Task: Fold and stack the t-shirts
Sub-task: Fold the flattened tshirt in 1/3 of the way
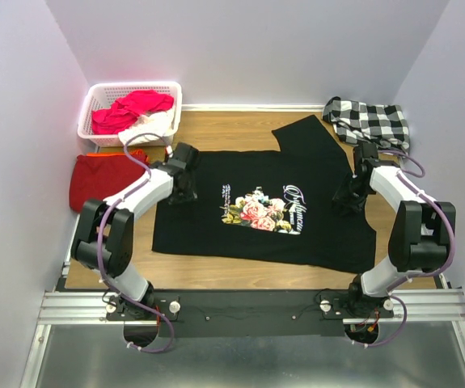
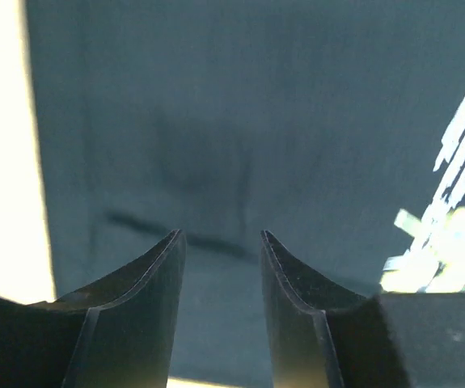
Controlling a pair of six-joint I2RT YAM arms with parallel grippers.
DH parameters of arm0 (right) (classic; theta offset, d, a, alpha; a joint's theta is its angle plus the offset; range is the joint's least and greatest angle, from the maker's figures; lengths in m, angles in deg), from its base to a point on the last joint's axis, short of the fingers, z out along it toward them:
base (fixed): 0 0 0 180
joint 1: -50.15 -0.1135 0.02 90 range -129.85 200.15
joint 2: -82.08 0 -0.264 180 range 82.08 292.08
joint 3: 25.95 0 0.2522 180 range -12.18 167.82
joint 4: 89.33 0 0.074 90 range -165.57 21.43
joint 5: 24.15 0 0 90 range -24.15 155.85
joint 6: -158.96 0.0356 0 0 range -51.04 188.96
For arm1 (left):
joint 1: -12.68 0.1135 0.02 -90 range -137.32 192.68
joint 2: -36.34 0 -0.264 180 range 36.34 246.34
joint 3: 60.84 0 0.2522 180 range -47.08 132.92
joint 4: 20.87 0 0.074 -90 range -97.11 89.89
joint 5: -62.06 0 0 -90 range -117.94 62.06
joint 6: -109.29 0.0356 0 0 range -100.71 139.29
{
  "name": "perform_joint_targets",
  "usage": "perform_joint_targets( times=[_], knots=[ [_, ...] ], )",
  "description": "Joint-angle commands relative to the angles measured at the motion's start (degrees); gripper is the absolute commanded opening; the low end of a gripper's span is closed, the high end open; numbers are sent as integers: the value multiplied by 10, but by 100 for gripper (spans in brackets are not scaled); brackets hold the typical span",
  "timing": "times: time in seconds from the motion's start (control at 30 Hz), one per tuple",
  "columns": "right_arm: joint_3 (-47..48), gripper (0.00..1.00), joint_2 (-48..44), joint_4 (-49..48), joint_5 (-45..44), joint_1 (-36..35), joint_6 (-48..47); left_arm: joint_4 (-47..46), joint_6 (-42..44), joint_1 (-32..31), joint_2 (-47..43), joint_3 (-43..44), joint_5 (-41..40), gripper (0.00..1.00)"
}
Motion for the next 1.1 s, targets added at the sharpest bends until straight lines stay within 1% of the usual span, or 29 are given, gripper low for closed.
perform_joint_targets(
  times=[0.0, 0.13, 0.3, 0.33, 0.43, 0.77, 0.9, 1.07],
  knots=[
    [-23, 49, -19, 15, -9, -4, -19, 0, -57, -25, -62, -77, 35, 50],
    [-30, 49, -19, 13, -11, -5, -23, -10, -74, -38, -82, -121, 44, 51],
    [-29, 49, -7, 2, -11, -5, -12, -7, -77, -52, -74, -133, 54, 50],
    [-30, 49, -5, -1, -25, -5, -8, -6, -76, -57, -70, -136, 55, 50],
    [-35, 49, 5, -6, -33, -5, -4, -1, -78, -66, -59, -150, 56, 50],
    [-83, 48, 30, -8, -41, -5, 12, 21, -96, -68, -90, -202, 58, 50],
    [-97, 48, 32, 5, -46, -6, 15, 31, -100, -70, -109, -214, 78, 50],
    [-93, 48, 31, 43, -72, -5, 20, 61, -112, -73, -132, -212, 75, 50]
  ],
)
